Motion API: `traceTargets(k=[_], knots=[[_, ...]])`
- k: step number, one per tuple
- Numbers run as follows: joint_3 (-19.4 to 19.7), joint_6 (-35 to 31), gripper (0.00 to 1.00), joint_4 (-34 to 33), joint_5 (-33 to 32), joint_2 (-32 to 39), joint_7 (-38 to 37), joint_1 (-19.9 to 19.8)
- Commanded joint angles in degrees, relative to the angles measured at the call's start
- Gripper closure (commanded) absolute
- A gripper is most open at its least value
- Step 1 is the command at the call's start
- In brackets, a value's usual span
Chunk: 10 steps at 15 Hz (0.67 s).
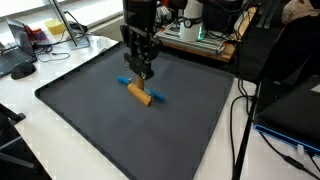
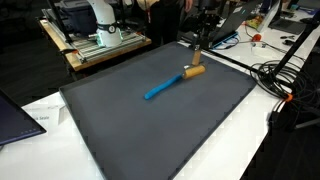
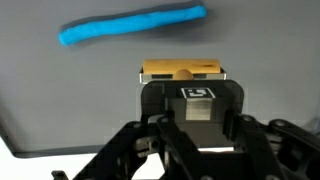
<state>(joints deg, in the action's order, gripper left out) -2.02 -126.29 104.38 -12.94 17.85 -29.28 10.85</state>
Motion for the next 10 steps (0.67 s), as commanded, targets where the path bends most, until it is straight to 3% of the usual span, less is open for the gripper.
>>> traceTargets(k=[1, 10], knots=[[0.8, -0.1, 0.78, -1.0, 2.3, -0.2, 4.8, -2.4], [0.9, -0.5, 0.78, 0.3, 11.6, -1.4, 19.2, -9.4]])
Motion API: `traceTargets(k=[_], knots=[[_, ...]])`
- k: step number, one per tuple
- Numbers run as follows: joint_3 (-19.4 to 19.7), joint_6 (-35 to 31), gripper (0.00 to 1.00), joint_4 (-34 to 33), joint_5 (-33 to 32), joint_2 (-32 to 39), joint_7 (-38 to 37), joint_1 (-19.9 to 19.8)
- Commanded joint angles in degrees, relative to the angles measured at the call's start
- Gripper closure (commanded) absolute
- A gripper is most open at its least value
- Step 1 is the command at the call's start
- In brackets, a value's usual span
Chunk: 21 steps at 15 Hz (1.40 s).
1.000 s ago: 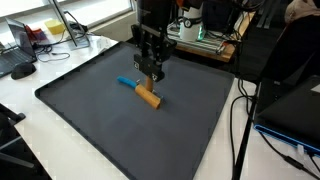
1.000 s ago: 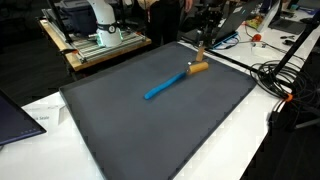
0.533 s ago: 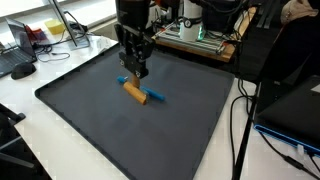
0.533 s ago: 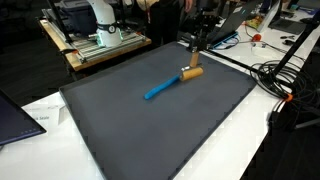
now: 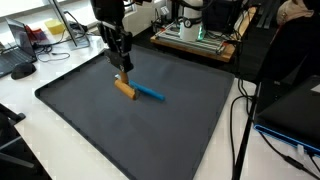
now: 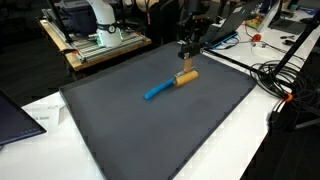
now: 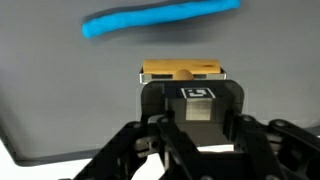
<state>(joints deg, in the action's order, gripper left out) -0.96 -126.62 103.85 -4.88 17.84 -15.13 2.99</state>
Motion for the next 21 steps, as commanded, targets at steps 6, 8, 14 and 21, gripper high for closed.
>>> traceTargets(k=[6, 8, 14, 21], knots=[[1.3, 3.7, 0.78, 1.3, 1.7, -3.2, 5.5, -1.9], [1.2, 2.5, 0.53, 0.1, 2.2, -0.8, 5.4, -1.7], [1.3, 4.3, 0.78, -0.7, 1.6, 0.3, 6.8, -1.8], [1.2, 8.4, 0.78, -2.6, 3.6, 2.2, 13.1, -3.6]])
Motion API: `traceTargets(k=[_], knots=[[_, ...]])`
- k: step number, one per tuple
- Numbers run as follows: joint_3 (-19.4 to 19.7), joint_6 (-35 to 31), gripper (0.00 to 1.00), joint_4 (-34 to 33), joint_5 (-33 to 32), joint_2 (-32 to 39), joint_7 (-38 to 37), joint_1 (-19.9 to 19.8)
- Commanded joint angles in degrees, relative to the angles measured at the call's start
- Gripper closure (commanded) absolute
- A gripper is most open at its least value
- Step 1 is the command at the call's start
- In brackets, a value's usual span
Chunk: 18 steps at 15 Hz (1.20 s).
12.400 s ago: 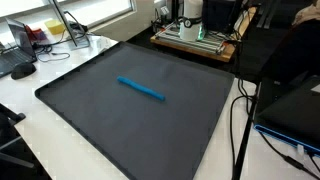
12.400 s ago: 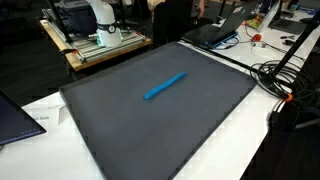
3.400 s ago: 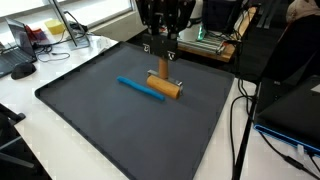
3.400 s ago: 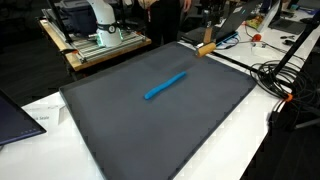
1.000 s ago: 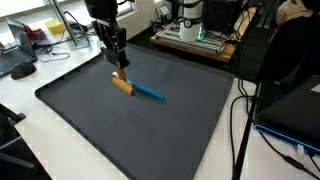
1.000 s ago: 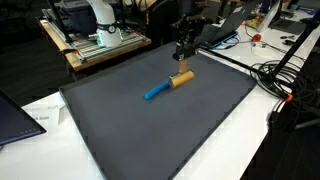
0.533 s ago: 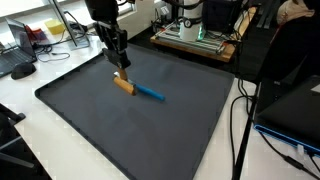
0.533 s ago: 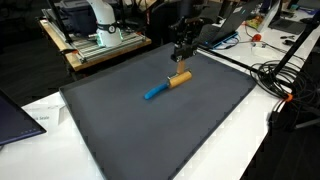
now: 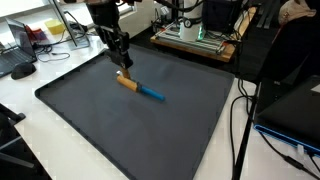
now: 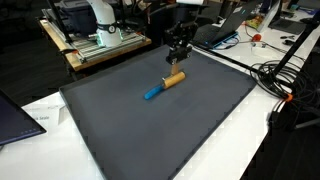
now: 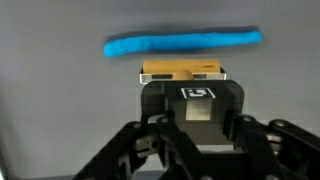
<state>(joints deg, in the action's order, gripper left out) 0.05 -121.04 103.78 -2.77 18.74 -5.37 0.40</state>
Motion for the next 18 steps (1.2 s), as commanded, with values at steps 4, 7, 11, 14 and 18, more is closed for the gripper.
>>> traceTargets(k=[4, 7, 11, 14, 18], knots=[[0.4, 2.9, 0.78, -3.5, 3.8, 2.4, 5.6, -3.1], [0.5, 3.9, 0.78, -5.1, 6.2, 3.5, 8.3, -5.2], [0.4, 5.3, 0.78, -7.3, 10.3, 4.9, 12.9, -8.3], [0.3, 6.5, 0.78, -9.2, 13.5, 6.1, 16.7, -10.5], [0.2, 9.4, 0.78, -12.6, 16.7, 8.4, 21.0, -13.2]])
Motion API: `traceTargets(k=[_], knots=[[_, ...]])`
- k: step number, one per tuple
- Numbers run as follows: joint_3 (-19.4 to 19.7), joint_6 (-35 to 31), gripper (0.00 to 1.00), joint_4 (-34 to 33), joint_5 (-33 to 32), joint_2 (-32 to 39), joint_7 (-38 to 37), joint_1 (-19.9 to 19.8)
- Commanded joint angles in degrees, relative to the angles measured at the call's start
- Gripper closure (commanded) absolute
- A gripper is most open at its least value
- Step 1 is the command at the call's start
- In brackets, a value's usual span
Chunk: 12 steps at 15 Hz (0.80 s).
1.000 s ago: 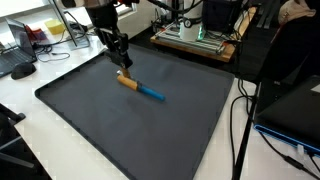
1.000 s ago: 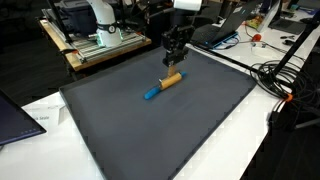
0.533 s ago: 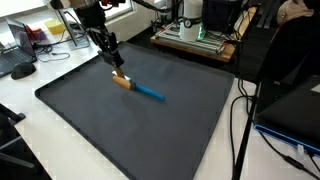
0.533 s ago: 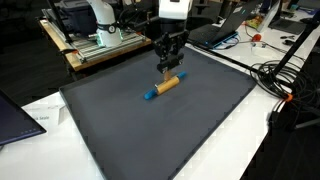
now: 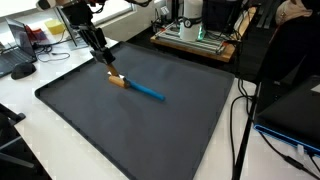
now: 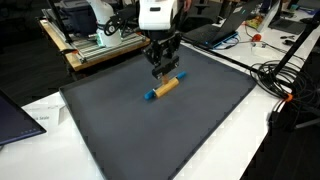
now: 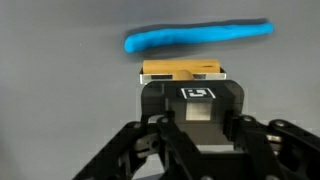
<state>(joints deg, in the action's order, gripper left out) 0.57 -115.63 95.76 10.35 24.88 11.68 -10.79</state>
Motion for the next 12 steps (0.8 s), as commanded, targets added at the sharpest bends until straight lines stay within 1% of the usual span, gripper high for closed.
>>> traceTargets(k=[1, 7, 12], knots=[[-0.4, 4.7, 0.78, -5.4, 4.3, 2.9, 4.9, -2.5], [-0.6, 9.5, 0.78, -11.0, 9.2, 7.2, 10.4, -6.7], [-1.0, 9.9, 0.78, -13.8, 12.5, 10.1, 13.9, -9.7]])
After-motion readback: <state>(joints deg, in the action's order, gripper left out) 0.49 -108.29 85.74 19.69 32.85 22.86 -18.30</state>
